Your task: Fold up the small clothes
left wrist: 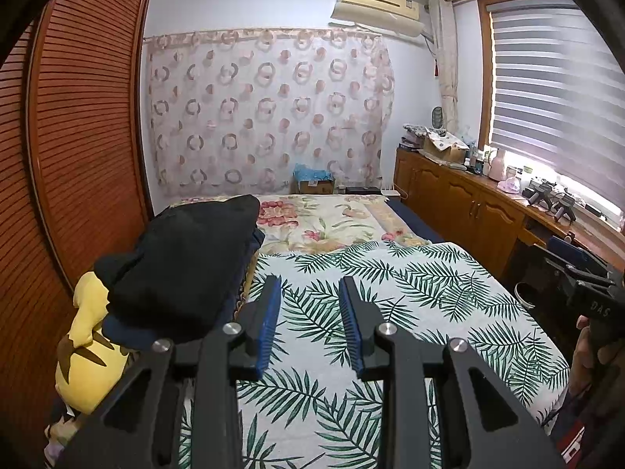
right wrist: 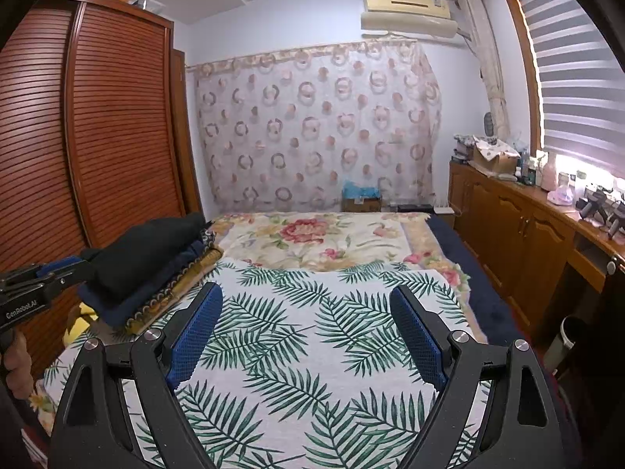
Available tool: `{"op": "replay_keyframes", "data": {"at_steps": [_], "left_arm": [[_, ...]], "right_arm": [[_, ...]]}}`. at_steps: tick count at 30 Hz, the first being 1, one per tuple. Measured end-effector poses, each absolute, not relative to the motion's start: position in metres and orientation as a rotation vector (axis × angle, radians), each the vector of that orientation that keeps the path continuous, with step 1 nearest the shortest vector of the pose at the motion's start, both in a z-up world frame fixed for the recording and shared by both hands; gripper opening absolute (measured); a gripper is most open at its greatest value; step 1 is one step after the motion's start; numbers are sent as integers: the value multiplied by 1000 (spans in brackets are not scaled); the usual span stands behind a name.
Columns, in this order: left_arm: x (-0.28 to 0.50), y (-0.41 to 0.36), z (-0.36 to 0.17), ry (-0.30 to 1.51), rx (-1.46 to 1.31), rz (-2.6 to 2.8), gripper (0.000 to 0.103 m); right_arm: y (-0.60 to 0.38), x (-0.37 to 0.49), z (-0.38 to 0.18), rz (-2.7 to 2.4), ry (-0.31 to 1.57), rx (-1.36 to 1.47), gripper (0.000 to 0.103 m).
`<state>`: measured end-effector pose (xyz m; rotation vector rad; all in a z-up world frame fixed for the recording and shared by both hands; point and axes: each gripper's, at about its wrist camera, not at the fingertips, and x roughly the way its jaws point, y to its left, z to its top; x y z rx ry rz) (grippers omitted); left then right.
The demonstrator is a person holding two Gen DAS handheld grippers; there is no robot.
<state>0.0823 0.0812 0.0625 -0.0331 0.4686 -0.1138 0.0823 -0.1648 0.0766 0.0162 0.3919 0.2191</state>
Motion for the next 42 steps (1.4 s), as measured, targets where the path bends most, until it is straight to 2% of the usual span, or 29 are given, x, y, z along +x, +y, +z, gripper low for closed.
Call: {"op": "replay_keyframes", "data": {"at_steps": [42], "left_arm": [[76,81,63,453,-21,-93,30]], "right_arm": [[-159,80,79,208,384,11,89]]}}
